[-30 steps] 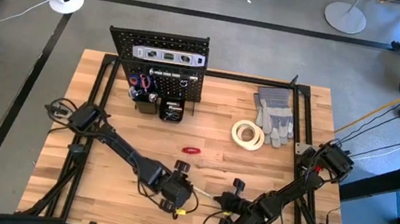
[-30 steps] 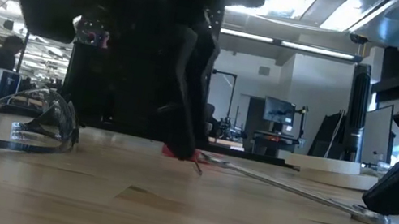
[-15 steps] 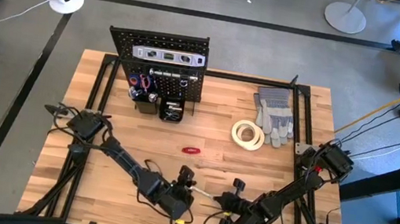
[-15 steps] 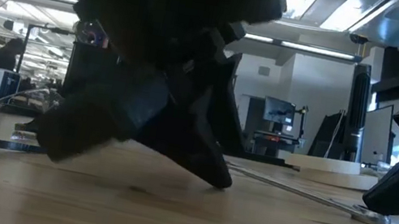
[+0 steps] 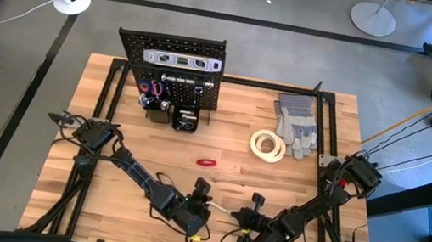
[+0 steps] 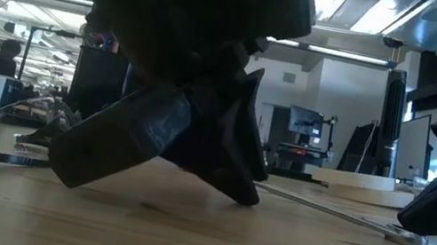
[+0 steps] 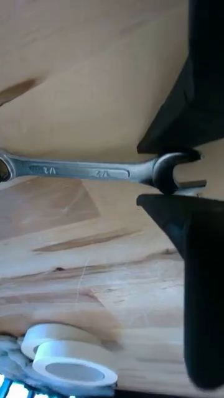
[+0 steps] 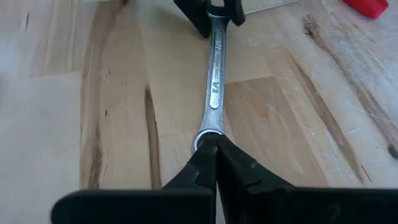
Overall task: Hang tools onto peg board
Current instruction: Put the wrench into the left pegboard organizer bin
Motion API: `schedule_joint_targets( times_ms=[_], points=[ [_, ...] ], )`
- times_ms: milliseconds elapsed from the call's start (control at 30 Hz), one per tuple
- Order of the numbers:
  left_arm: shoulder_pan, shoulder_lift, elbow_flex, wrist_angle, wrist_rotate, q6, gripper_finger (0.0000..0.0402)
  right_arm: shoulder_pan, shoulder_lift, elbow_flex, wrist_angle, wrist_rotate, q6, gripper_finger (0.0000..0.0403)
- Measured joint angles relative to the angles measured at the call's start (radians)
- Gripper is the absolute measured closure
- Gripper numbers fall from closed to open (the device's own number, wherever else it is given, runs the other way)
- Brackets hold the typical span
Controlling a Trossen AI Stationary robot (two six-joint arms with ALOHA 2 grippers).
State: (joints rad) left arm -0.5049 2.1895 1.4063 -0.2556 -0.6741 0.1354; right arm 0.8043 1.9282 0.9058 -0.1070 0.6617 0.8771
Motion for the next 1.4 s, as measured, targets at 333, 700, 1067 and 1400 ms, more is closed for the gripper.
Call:
schedule_joint_targets(
  times_ms=[333,700,1067,1400],
  points=[
    [0.01,0.002,-0.002,0.009,0.01,-0.011,0.0392,0.0,0.003,-0.003,-0.006,0.022,0.008,0.0397],
    [-0.043,-0.079,-0.006,-0.029,0.035,-0.139,0.0398,0.004,-0.123,0.033,-0.167,-0.061,0.041,0.0325],
    [-0.099,-0.283,-0.111,-0.085,0.002,-0.392,0.04,0.012,-0.194,0.031,-0.096,-0.022,-0.079,0.0222],
    [-0.143,-0.494,-0.538,0.655,-0.035,-0.465,0.0401,-0.061,-0.191,0.032,0.25,0.077,-0.352,0.0214]
  ],
)
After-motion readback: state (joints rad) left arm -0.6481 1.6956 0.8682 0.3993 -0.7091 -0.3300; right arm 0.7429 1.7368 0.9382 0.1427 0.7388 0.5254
